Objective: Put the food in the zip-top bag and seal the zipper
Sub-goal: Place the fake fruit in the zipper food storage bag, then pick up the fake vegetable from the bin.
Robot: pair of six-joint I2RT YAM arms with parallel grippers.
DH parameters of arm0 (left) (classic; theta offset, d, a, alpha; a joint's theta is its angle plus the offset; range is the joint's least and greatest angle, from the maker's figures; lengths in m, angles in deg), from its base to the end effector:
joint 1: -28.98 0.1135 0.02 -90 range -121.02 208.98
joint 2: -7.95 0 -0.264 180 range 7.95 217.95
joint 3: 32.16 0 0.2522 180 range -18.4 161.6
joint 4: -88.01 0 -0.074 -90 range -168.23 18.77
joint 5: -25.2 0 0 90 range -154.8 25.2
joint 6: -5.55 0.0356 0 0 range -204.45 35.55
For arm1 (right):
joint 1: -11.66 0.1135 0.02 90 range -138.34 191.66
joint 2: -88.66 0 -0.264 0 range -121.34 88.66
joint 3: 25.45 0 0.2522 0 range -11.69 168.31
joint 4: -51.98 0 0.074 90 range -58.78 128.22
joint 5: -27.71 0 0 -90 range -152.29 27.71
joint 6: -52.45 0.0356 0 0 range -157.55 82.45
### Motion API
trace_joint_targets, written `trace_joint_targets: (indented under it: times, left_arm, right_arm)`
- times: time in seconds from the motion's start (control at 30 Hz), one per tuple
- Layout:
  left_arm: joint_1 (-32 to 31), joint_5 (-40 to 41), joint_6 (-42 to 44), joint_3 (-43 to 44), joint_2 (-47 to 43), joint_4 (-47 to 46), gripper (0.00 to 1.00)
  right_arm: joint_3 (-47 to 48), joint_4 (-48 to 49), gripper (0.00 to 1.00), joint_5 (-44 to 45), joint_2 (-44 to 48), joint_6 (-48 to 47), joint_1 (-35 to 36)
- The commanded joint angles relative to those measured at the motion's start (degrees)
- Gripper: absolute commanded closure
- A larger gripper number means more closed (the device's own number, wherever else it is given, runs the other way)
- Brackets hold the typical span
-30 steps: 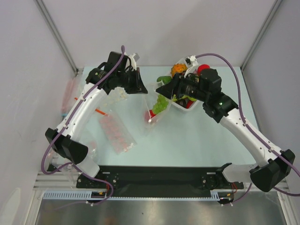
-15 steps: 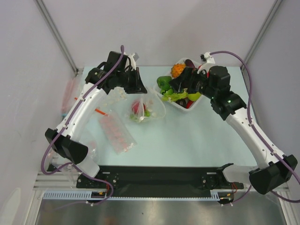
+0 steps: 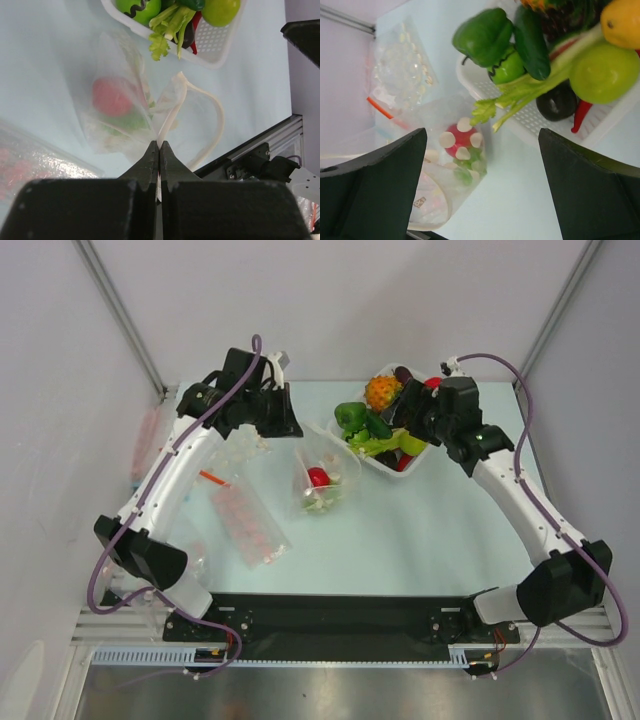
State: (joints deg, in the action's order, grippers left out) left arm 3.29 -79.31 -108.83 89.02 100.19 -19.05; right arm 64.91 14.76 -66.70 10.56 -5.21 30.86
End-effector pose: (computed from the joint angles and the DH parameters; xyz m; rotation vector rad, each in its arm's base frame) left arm 0.2927 -0.1507 0.4240 0.1585 2.4198 -0.7143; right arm 0.2931 0.1050 0.3792 0.1859 2.0573 0.6440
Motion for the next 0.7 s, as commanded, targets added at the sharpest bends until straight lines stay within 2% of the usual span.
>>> trace_joint_targets:
  times: [0.0, 0.13, 0.23, 0.47, 0.67]
  left_arm:
    - [0.38, 1.14, 2.67, -1.94, -1.72, -1.70, 1.00]
    - [0.38, 2.28, 4.08, -3.26, -1.81, -1.78, 1.00]
    - [0.38, 2.90, 5.04, -3.09, -1.90, -1.70, 1.00]
    - [0.38, 4.04, 5.66, -2.83, -1.72, -1.70, 1.00]
    - [0.47, 5.18, 6.45, -2.13, -0.84, -1.00, 1.00]
  right_arm:
    - [2.85, -3.07, 0.00, 7.97, -2.75, 8.78, -0.22]
    - [3.12, -3.09, 0.00, 10.38, -5.21, 13.19, 0.05]
    - [3.82, -2.56, 0.00, 11.35, -7.23, 12.58, 0.22]
    - [6.45, 1.93, 0.00, 6.96, -13.12, 4.58, 0.31]
    - [13.66, 2.19, 0.00, 7.48, -20.59, 8.53, 1.27]
